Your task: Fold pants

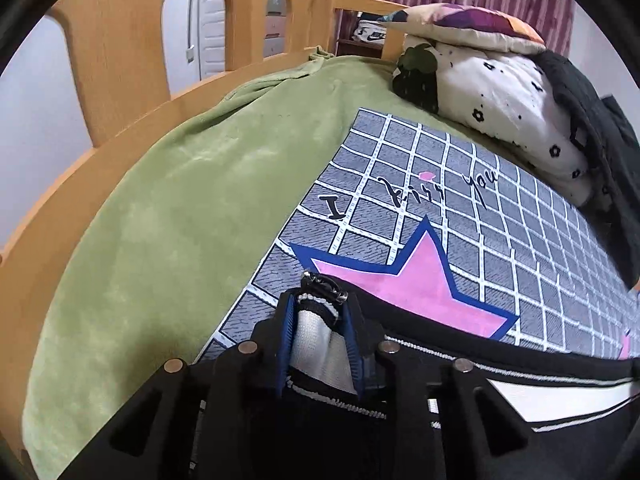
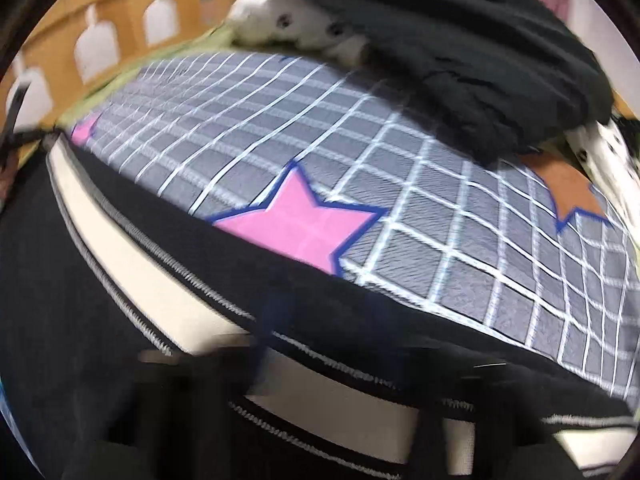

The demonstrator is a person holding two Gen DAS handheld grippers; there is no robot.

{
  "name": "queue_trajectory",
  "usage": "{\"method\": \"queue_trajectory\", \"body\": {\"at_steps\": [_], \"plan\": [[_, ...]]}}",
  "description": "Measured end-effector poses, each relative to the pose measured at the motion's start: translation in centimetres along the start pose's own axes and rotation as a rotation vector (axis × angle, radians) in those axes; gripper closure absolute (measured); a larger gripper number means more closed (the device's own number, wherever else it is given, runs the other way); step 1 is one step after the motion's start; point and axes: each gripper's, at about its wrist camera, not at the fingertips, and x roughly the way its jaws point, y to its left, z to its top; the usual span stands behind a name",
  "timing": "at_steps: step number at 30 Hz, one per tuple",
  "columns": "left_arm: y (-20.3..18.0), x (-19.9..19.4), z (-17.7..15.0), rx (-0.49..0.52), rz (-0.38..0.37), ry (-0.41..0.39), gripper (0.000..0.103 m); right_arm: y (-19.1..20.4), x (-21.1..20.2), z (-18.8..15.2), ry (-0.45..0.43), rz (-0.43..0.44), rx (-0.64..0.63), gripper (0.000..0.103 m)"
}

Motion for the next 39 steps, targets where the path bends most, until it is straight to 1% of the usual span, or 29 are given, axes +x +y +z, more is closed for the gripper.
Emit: {"method": "queue_trajectory", "body": {"at_steps": [1, 2, 3, 4, 6, 8, 11, 13, 14, 15, 16, 17, 19, 20, 21, 22, 24, 25, 26, 27, 29, 31, 32, 33, 34, 35, 37, 39], "plan": [[-0.2, -0.3, -0.1, 0.007, 0.0, -0.016, 0.084, 0.3, -0.2, 0.1, -0.007, -0.022, -0.027, 0.1], [-0.2, -1.3, -0.2, 0.013, -0.005, -0.059, 0.085, 0.6, -0.7, 0.3, -0.03, -0.035, -0.044, 0.1], [-0.2, -1.9, -0.2, 0.009, -0.013, -0.084, 0.085, 0.3, -1.6, 0.4, -0.067, -0.032, -0.028, 0.1], [0.0, -2.2, 0.0, -0.003, -0.021, -0.095, 0.085, -0.2, -2.6, 0.5, -0.105, -0.01, 0.009, 0.1], [0.1, -1.6, 0.3, -0.021, -0.03, -0.075, 0.085, -1.6, -3.9, 0.5, -0.18, 0.029, 0.087, 0.1], [-0.4, 0.1, 0.4, -0.011, 0.007, -0.041, 0.085, -1.7, -2.9, 0.6, -0.164, 0.013, 0.091, 0.101], [-1.5, 1.6, -0.2, 0.032, 0.067, -0.023, 0.083, -1.0, 0.9, 0.1, -0.077, -0.03, 0.083, 0.1], [-2.2, 1.1, -0.2, 0.071, 0.096, -0.023, 0.077, -1.2, 0.8, 0.3, -0.094, -0.036, 0.11, 0.099], [-2.3, 0.8, -0.3, 0.077, 0.097, -0.014, 0.064, -1.4, 0.3, 0.4, -0.099, -0.039, 0.13, 0.097], [-2.3, 0.4, -0.3, 0.078, 0.1, 0.004, 0.051, -1.8, -0.6, 0.4, -0.109, -0.047, 0.158, 0.09], [-2.1, -0.3, -0.5, 0.068, 0.093, 0.004, 0.047, -2.0, -1.5, 0.2, -0.127, -0.067, 0.166, 0.086], [-2.1, -0.8, -0.6, 0.062, 0.081, -0.001, 0.046, -2.3, -2.7, -0.2, -0.157, -0.088, 0.173, 0.084], [-2.0, -2.6, -1.3, 0.057, 0.018, -0.012, 0.045, -3.0, -4.8, -1.3, -0.206, -0.124, 0.196, 0.079], [-2.2, -3.0, -1.5, 0.058, 0.001, -0.015, 0.039, -3.8, -5.3, -1.9, -0.217, -0.135, 0.222, 0.079], [-2.3, -3.5, -2.0, 0.062, -0.024, -0.019, 0.038, -4.5, -5.7, -2.6, -0.218, -0.146, 0.251, 0.079], [-2.6, -3.5, -2.5, 0.068, -0.042, -0.008, 0.038, -5.0, -5.8, -3.0, -0.21, -0.157, 0.272, 0.079], [-3.1, -2.8, -3.3, 0.086, -0.062, 0.041, 0.038, -6.8, -4.2, -4.2, -0.117, -0.21, 0.326, 0.079], [-3.3, -2.4, -3.5, 0.093, -0.058, 0.057, 0.038, -7.5, -3.3, -4.7, -0.075, -0.215, 0.344, 0.081], [-3.5, -1.9, -3.9, 0.098, -0.038, 0.083, 0.038, -8.1, -2.7, -5.0, -0.057, -0.193, 0.367, 0.081], [-3.5, -1.8, -4.1, 0.094, -0.033, 0.093, 0.038, -8.3, -2.8, -5.0, -0.068, -0.187, 0.385, 0.082], [-3.3, -2.5, -4.3, 0.07, -0.065, 0.107, 0.038, -8.3, -3.6, -4.4, -0.07, -0.206, 0.421, 0.082], [-3.4, -3.6, -4.5, 0.058, -0.098, 0.127, 0.038, -7.9, -4.7, -4.2, -0.088, -0.227, 0.454, 0.075], [-3.5, -4.3, -4.8, 0.057, -0.104, 0.13, 0.038, -7.5, -5.4, -4.2, -0.097, -0.231, 0.466, 0.072], [-3.6, -5.2, -5.1, 0.062, -0.106, 0.128, 0.038, -6.9, -6.0, -4.3, -0.1, -0.227, 0.472, 0.067], [-3.8, -5.7, -5.2, 0.068, -0.108, 0.125, 0.038, -6.3, -6.8, -4.4, -0.102, -0.22, 0.473, 0.063], [-3.9, -6.5, -5.4, 0.079, -0.113, 0.12, 0.038, -5.6, -7.7, -4.5, -0.108, -0.219, 0.47, 0.061], [-4.4, -8.5, -6.1, 0.103, -0.112, 0.109, 0.038, -4.0, -9.4, -4.9, -0.133, -0.231, 0.47, 0.05], [-4.6, -10.0, -6.5, 0.109, -0.112, 0.102, 0.038, -2.4, -11.2, -5.5, -0.157, -0.222, 0.468, 0.05]]}}
